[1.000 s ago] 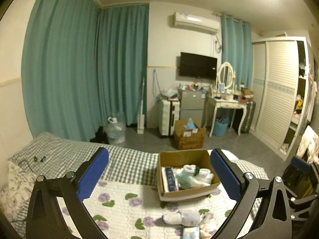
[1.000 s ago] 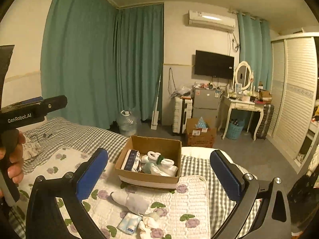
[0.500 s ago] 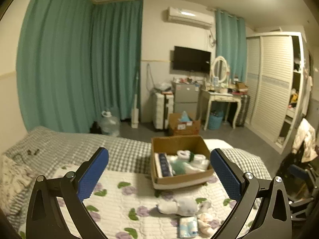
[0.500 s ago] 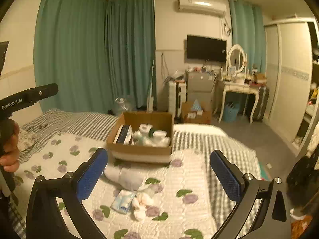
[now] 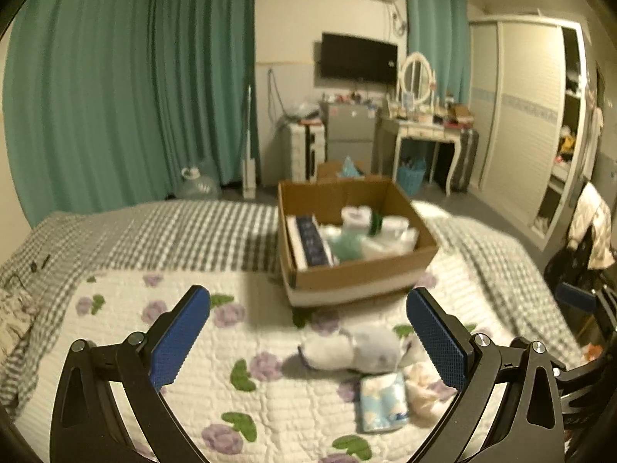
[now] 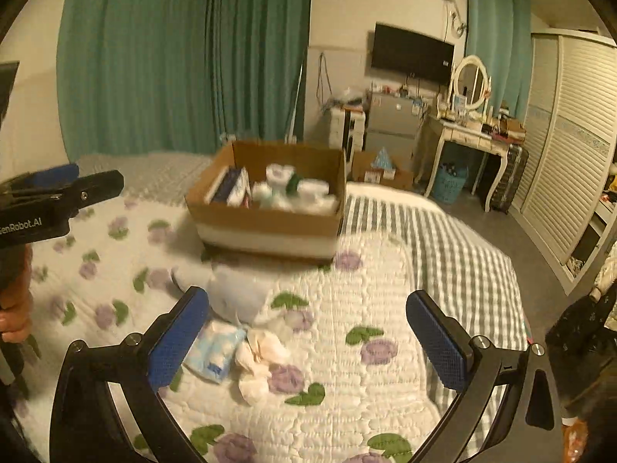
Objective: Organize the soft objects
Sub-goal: 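Withdraw both tools from the box toward the remaining items, then grasp the blue tissue pack with the left tool while the right tool grasps the cream cloth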
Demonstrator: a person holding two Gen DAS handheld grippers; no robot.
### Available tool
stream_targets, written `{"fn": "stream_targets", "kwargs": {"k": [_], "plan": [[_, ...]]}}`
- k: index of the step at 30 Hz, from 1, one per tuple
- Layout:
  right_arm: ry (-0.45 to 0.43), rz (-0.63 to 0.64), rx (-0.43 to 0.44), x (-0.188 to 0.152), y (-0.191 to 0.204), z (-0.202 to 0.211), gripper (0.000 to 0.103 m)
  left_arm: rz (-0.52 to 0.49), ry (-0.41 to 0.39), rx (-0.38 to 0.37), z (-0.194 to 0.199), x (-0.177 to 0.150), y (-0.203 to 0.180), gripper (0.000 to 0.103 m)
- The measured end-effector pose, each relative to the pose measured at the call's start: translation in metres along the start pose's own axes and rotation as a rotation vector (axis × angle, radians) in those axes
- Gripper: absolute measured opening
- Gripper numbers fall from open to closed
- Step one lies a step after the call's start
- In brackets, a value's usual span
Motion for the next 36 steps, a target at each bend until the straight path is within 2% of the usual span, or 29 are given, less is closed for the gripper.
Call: {"fn": "stream_targets", "kwargs": {"k": [4, 10, 16, 18, 20, 21, 23, 25, 30, 36], "plan": [[0.097, 0.029, 0.027, -0.022, 0.009, -0.027, 0.103, -0.007, 0.057, -0.007, -0.02, -0.021, 0.0, 0.103], [0.229, 0.074, 0.046, -0.055, 0.012, -0.064, 0.103, 0.006, 0.194, -0.058, -0.057, -0.07, -0.004, 0.103], [0.33, 0.094, 0.138, -0.079, 0.027, -0.094, 0.093, 0.007, 0.297, -0.079, -0.083, -0.101, -0.013, 0.103], [0.384, 0.109, 0.169, -0.091, 0.035, -0.108, 0.072, 0.018, 0.334, -0.097, -0.091, -0.109, -0.015, 0.103], [0.43, 0.121, 0.175, -0.102, 0.038, -0.119, 0.046, 0.022, 0.359, -0.102, -0.098, -0.115, -0.014, 0.103], [0.445, 0.122, 0.176, -0.106, 0.039, -0.123, 0.04, 0.023, 0.373, -0.104, -0.101, -0.12, -0.016, 0.103], [0.449, 0.124, 0.185, -0.108, 0.039, -0.125, 0.019, 0.026, 0.389, -0.118, -0.106, -0.124, -0.019, 0.103], [0.435, 0.111, 0.163, -0.106, 0.034, -0.123, 0.009, 0.031, 0.401, -0.139, -0.108, -0.127, -0.023, 0.103], [0.39, -0.017, 0.049, -0.099, -0.005, -0.121, 0.006, 0.073, 0.45, -0.233, -0.114, -0.139, -0.047, 0.103], [0.367, -0.026, 0.002, -0.095, -0.017, -0.115, 0.006, -0.024, 0.461, -0.22, -0.114, -0.151, -0.069, 0.1]]}}
Point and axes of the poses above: each gripper's, at about its wrist camera, not at the fingertips, and z roughly against the way its jaws point, y to its left, x to its top, the point moved 7 cm from there along -z, roughly the way its jaws point, and after that the axes turned 3 degrees about z, right-handed, at the moved point
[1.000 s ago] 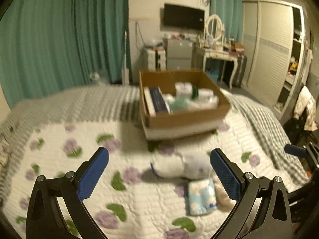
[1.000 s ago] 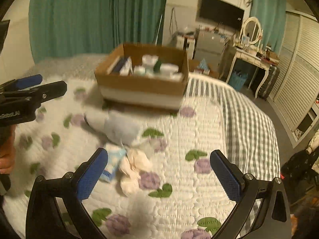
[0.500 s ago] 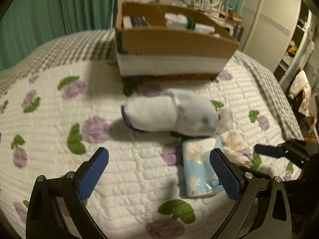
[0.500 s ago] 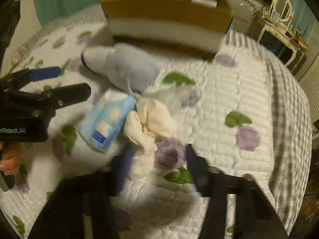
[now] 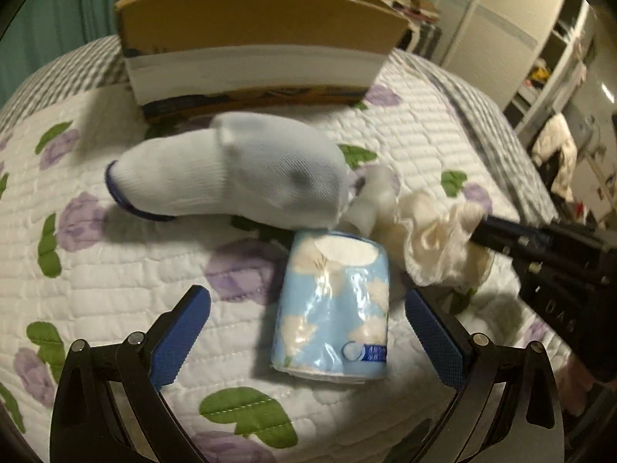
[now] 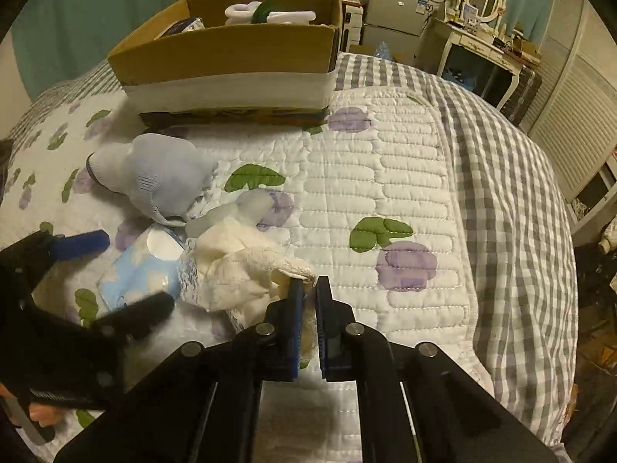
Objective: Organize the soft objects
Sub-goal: 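Grasp the blue tissue pack with the left tool while the right tool grasps the cream cloth, then carry the tissue pack and cream cloth over the box and release them inside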
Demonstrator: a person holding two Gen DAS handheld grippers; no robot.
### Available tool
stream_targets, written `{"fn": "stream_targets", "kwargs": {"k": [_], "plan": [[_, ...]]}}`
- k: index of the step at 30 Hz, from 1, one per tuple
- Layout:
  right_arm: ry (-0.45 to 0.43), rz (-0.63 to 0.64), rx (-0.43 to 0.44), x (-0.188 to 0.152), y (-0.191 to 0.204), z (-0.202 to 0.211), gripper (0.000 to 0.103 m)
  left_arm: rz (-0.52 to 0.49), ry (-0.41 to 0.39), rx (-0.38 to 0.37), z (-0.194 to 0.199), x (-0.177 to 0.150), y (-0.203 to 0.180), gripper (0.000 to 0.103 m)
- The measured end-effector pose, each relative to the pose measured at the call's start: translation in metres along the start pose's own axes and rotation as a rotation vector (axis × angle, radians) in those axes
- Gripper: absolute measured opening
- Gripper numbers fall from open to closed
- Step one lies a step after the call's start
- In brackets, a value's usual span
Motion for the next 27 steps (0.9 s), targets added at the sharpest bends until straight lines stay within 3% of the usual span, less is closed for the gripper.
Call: {"fn": "stream_targets", "kwargs": {"k": [1, 2, 4, 5, 6, 14, 18, 27], "plan": [[0.0, 0.001, 0.0, 0.001, -0.001, 0.001, 0.006, -0.009, 0.002, 0.015, 0.0, 0.0, 0.0, 0.094], [-0.001, -0.001, 0.002, 0.001, -0.002, 0.002, 0.006, -0.026, 0.008, 0.043, -0.003, -0.003, 0.001, 0.077], [0.003, 0.004, 0.002, 0.002, -0.001, 0.002, 0.006, -0.042, 0.01, 0.061, -0.003, -0.004, 0.003, 0.067], [0.004, 0.01, 0.001, 0.003, 0.001, 0.002, 0.006, -0.044, 0.008, 0.051, -0.003, -0.004, 0.003, 0.055], [0.003, 0.018, 0.002, 0.003, 0.003, 0.002, 0.006, -0.038, 0.011, 0.034, -0.001, -0.005, 0.002, 0.05], [-0.041, 0.042, 0.007, 0.006, 0.015, 0.011, 0.006, -0.024, -0.031, 0.046, 0.019, -0.002, 0.008, 0.047], [-0.118, 0.029, 0.016, 0.013, 0.015, 0.034, 0.006, 0.003, -0.055, 0.008, 0.041, 0.002, 0.003, 0.047], [-0.272, 0.015, 0.006, 0.027, 0.024, 0.097, 0.006, -0.018, -0.18, 0.051, 0.109, 0.008, -0.01, 0.047]]}}
Point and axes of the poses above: each gripper's, at about its wrist camera, not at the fingertips, and z roughly against the way its jaws point, y to its left, x to its top, the point moved 7 cm from there along -z, roughly the way its jaws point, and after that the axes turned 3 degrees about z, right-handed, at the moved point
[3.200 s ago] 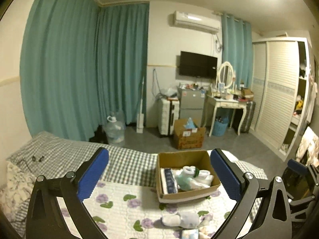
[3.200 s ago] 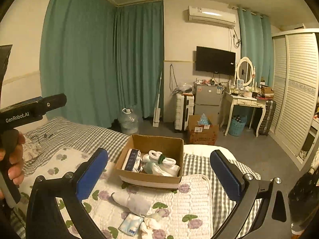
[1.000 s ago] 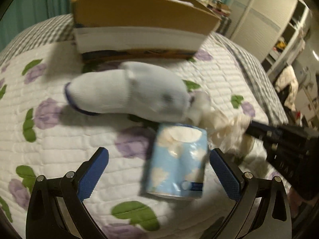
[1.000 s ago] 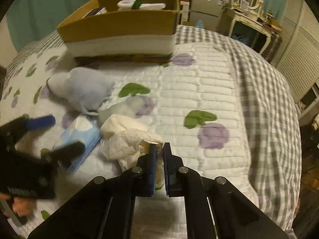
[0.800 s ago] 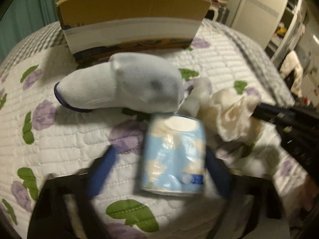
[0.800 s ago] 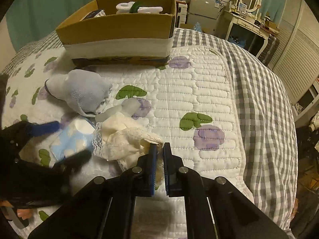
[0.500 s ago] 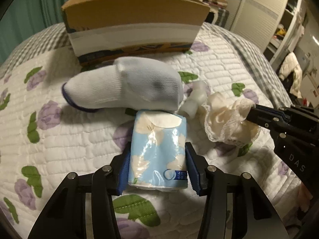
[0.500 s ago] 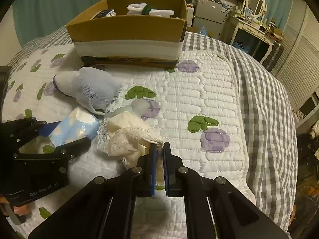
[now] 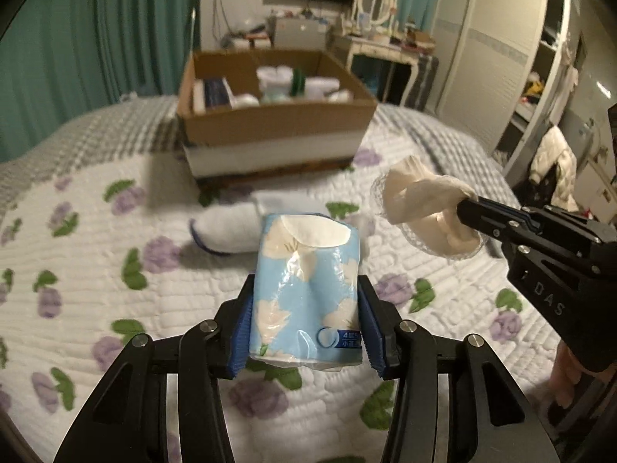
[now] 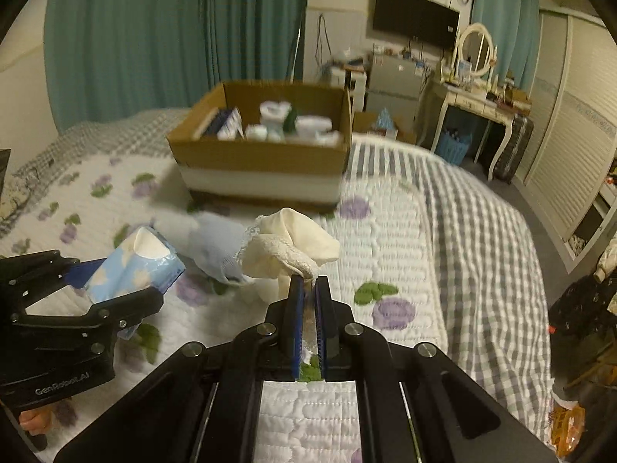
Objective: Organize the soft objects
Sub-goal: 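Carry the tissue pack and cream cloth over the box and release them inside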
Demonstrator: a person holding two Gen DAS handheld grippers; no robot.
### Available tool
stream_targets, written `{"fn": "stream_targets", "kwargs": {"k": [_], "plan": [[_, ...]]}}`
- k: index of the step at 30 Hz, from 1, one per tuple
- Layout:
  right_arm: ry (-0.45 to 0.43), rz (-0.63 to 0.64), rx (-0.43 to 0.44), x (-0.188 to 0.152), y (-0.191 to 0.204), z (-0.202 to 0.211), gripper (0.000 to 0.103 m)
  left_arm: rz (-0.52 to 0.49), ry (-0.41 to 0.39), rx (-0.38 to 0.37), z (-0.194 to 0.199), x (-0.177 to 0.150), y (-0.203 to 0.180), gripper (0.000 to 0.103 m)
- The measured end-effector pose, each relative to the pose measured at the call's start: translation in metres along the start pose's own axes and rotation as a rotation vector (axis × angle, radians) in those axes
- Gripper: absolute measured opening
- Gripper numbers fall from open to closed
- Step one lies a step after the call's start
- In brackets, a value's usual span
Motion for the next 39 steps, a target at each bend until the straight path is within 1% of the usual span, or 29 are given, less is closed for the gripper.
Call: {"fn": "stream_targets", "kwargs": {"k": [3, 9, 14, 21, 26, 29, 34, 39], "plan": [[-0.037, -0.031, 0.027, 0.004, 0.007, 0.023, 0.006, 0.01, -0.038, 0.007, 0.028, 0.005, 0.0, 0.047], [-0.095, -0.032, 0.032, 0.012, 0.019, 0.068, 0.005, 0.019, -0.126, 0.042, 0.078, 0.019, 0.005, 0.047], [-0.16, -0.035, 0.037, 0.037, 0.022, 0.105, 0.006, 0.037, -0.199, 0.068, 0.113, 0.038, 0.011, 0.047], [-0.274, -0.02, 0.025, 0.092, 0.016, 0.154, 0.006, 0.045, -0.286, 0.063, 0.146, 0.082, 0.009, 0.047], [-0.343, -0.005, 0.021, 0.131, 0.013, 0.174, 0.006, 0.051, -0.333, 0.057, 0.154, 0.116, 0.014, 0.047], [-0.373, -0.003, 0.023, 0.153, 0.007, 0.174, 0.006, 0.054, -0.358, 0.061, 0.153, 0.138, 0.018, 0.047], [-0.393, 0.001, 0.03, 0.188, 0.001, 0.156, 0.006, 0.057, -0.378, 0.07, 0.14, 0.171, 0.022, 0.047], [-0.389, 0.011, 0.033, 0.215, -0.006, 0.125, 0.006, 0.069, -0.377, 0.083, 0.109, 0.201, 0.031, 0.047]]}}
Point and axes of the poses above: each gripper's, at about its wrist camera, not at the fingertips, and z roughly against the way its jaws point, y to its left, x to its top, the point moved 7 cm from there along -z, roughly the way its jaws point, and after that the axes turned 3 degrees about z, right-handed, at the moved point
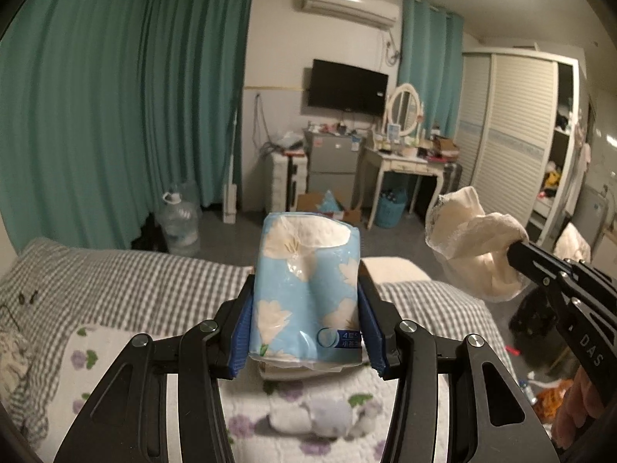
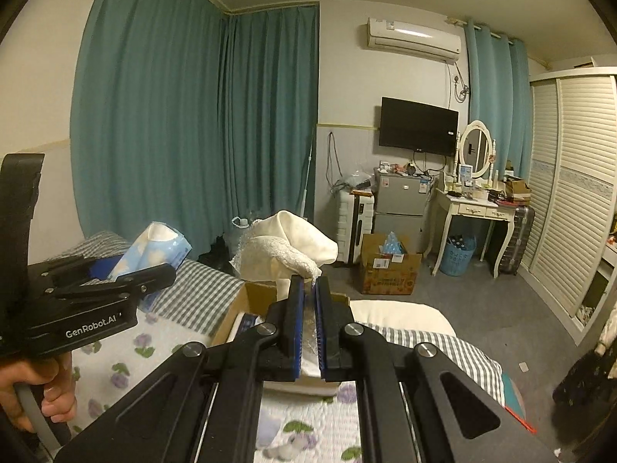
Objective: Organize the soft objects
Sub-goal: 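Carry the tissue pack and cream cloth over the box and release them inside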
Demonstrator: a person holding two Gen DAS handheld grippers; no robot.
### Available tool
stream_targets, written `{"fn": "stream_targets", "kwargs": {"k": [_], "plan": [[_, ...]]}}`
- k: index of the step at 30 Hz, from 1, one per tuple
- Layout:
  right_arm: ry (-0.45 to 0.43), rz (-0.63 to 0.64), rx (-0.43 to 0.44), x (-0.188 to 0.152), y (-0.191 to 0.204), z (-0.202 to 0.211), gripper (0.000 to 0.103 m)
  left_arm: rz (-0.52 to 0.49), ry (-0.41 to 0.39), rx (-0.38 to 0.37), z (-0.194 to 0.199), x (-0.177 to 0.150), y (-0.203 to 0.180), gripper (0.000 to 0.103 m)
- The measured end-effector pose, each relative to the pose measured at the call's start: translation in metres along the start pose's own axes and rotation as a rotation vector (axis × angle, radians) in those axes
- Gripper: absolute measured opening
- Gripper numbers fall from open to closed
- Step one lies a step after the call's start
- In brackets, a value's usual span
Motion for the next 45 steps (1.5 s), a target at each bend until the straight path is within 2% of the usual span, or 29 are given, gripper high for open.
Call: {"fn": "stream_targets", "kwargs": {"k": [5, 11, 18, 24, 29, 36, 39, 43, 45], "plan": [[0.023, 0.005, 0.006, 0.0, -0.009, -0.046, 0.006, 0.013, 0.025, 0.006, -0.041, 0.006, 0.004, 0.047], [0.082, 0.003, 0.004, -0.02, -0.02, -0.118, 0.006, 0.021, 0.094, 0.014, -0.119, -0.003, 0.012, 0.047], [0.225, -0.005, 0.025, -0.072, -0.025, -0.214, 0.006, 0.035, 0.238, 0.008, -0.207, -0.037, 0.014, 0.047], [0.346, 0.002, 0.022, -0.123, -0.027, -0.276, 0.006, 0.01, 0.372, -0.032, -0.253, -0.069, 0.007, 0.047], [0.443, 0.037, 0.031, -0.152, -0.023, -0.305, 0.006, -0.046, 0.405, 0.062, -0.262, -0.077, 0.005, 0.048], [0.519, 0.041, 0.024, -0.168, -0.028, -0.323, 0.006, -0.093, 0.468, 0.086, -0.276, -0.082, 0.001, 0.049], [0.53, 0.049, 0.023, -0.168, -0.029, -0.325, 0.006, -0.1, 0.481, 0.094, -0.28, -0.082, 0.001, 0.052], [0.491, 0.037, 0.024, -0.154, -0.025, -0.31, 0.006, -0.072, 0.446, 0.07, -0.273, -0.074, 0.003, 0.053], [0.464, 0.03, 0.03, -0.143, -0.025, -0.298, 0.019, -0.059, 0.416, 0.071, -0.262, -0.065, 0.006, 0.057]]}}
Point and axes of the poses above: each gripper's, at about its wrist camera, not at the fingertips, and z roughly against the way its jaws point, y to its left, x to its top, the point moved 7 cm from there along -z, roughly the way its jaws point, and after that the axes turned 3 degrees about z, right-handed, at the moved point
